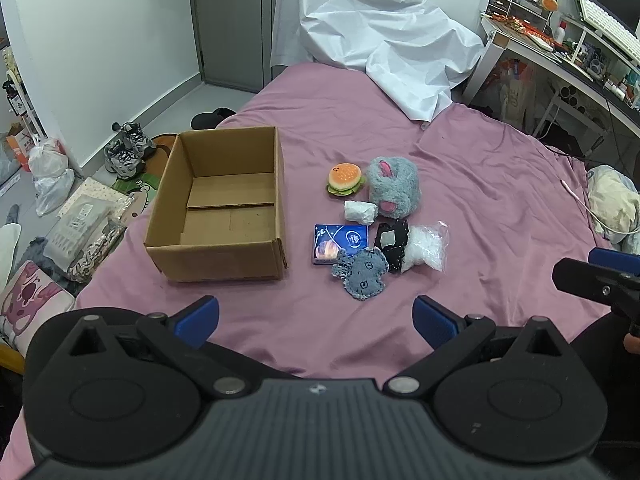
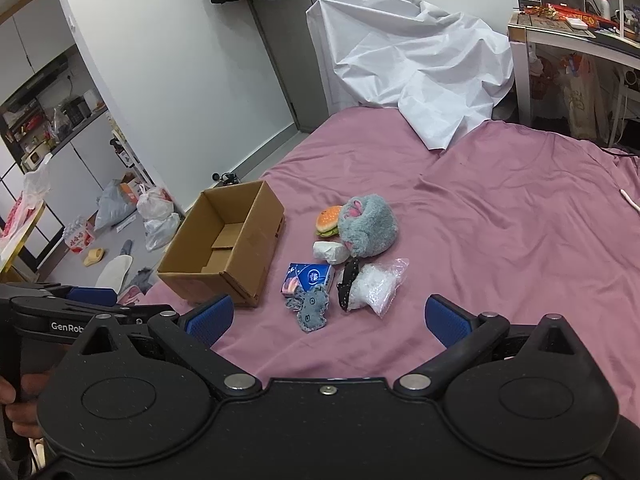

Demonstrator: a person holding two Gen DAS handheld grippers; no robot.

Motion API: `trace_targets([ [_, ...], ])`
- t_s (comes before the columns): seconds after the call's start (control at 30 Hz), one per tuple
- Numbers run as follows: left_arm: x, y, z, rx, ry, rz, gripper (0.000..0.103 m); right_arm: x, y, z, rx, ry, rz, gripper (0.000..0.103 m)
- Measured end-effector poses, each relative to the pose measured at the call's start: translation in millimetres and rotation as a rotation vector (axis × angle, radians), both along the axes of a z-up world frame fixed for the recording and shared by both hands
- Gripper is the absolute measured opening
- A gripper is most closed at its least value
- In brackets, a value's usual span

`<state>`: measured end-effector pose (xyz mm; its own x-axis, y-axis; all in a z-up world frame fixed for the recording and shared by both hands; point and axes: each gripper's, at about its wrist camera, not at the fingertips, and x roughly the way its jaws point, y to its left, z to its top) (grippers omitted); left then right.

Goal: Organize soft objects

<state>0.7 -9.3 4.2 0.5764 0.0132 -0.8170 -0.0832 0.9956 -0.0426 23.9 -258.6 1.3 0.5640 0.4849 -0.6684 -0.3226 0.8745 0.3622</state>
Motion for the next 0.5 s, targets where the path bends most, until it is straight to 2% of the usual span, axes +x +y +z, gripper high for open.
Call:
trace_targets([
  [0.5, -2.8, 0.1, 0.9, 0.0, -0.003, 0.002, 0.102, -0.2, -2.6, -2.7, 0.007, 0.009, -0.01, 0.103],
])
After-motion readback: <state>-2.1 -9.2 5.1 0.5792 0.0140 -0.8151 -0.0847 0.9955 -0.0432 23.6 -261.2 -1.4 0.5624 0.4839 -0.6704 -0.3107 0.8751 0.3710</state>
